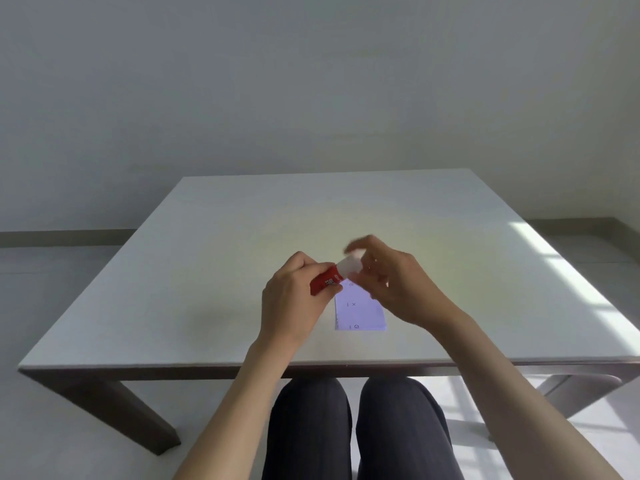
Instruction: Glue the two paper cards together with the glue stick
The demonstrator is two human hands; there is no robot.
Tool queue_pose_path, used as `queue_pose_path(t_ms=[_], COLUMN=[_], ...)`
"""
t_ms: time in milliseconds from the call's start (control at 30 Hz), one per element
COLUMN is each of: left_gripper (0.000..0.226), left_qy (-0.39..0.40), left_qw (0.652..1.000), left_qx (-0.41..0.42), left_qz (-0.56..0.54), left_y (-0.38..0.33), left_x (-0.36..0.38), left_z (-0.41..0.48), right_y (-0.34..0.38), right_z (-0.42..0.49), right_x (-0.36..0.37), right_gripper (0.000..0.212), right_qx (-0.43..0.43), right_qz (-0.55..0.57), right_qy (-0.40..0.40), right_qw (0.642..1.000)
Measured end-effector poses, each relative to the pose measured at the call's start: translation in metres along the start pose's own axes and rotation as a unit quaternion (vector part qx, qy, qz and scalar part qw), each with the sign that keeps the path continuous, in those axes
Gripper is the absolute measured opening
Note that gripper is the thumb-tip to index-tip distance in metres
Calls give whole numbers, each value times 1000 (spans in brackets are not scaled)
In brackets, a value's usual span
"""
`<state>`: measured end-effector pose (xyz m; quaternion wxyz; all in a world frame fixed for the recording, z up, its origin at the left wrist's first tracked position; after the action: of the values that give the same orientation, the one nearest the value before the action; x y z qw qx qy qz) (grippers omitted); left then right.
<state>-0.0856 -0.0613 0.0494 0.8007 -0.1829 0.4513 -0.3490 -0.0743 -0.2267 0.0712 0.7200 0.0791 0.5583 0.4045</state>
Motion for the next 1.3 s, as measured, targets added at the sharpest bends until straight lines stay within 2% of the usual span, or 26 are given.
queue_pose_path(t_ms=[33, 100, 133, 167, 233, 267, 300, 333, 400, 433, 533, 633, 767, 933, 1300], left_gripper=[24, 25, 26, 26, 25, 25, 25, 26, 26, 25, 17, 10, 7, 10, 10], left_qy=[6, 22, 24, 21, 7, 1, 1, 6, 15, 12, -48, -87, -100, -93, -79], left_qw=[1000, 999, 999, 1000, 1000, 1000, 1000, 1000, 999, 999, 995, 977, 967, 965, 967], left_qx=[10, 23, 23, 21, 17, 19, 24, 30, 35, 30, -37, -139, -182, -192, -201], left_qz=[4, 13, 11, 5, -6, -8, -8, -6, -10, -22, -75, -135, -149, -152, -138], left_y=[-2, -5, -6, -5, -4, -3, -3, -4, -6, -5, 12, 35, 51, 62, 76], left_x=[1, 5, 7, 7, 5, 4, 3, 4, 10, 11, 12, 14, 29, 41, 53], left_z=[0, -3, -4, -5, -2, 0, 1, 1, 0, 2, 21, 45, 56, 53, 43], right_y=[-1, -1, 0, 1, -2, -1, 0, -3, -5, -5, -7, -12, -21, -30, -36], right_z=[0, 4, 4, 3, 3, 3, 3, 3, 3, 1, -6, -14, -21, -29, -35], right_x=[4, 8, 7, 4, -3, -5, -5, -3, 1, 3, 3, 2, 6, 12, 13], right_gripper=[20, 48, 54, 51, 31, 29, 24, 30, 61, 69, 86, 62, 28, 32, 35], right_qx=[21, 105, 119, 107, 47, 23, 20, 36, 101, 132, 171, 151, 155, 159, 165], right_qz=[-39, -206, -252, -241, -98, -45, -38, -60, -173, -191, -104, -79, -76, -86, -81], right_qy=[-19, -49, -63, -71, -42, -19, -3, -13, -50, -62, -71, -63, -76, -41, -26], right_qw=[999, 972, 958, 962, 993, 999, 999, 997, 979, 971, 977, 983, 982, 983, 983])
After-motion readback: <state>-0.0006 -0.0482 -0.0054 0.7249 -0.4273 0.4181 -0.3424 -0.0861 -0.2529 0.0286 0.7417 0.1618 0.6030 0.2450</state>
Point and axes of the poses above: each hand's wrist, its own z-axis towards the middle knuckle, its own x-axis out of the palm, y = z × x, the point moved 2 cm from there along z, towards the middle knuckle, and after that the axes turned 8 degrees about -z, right-handed, at the moved point
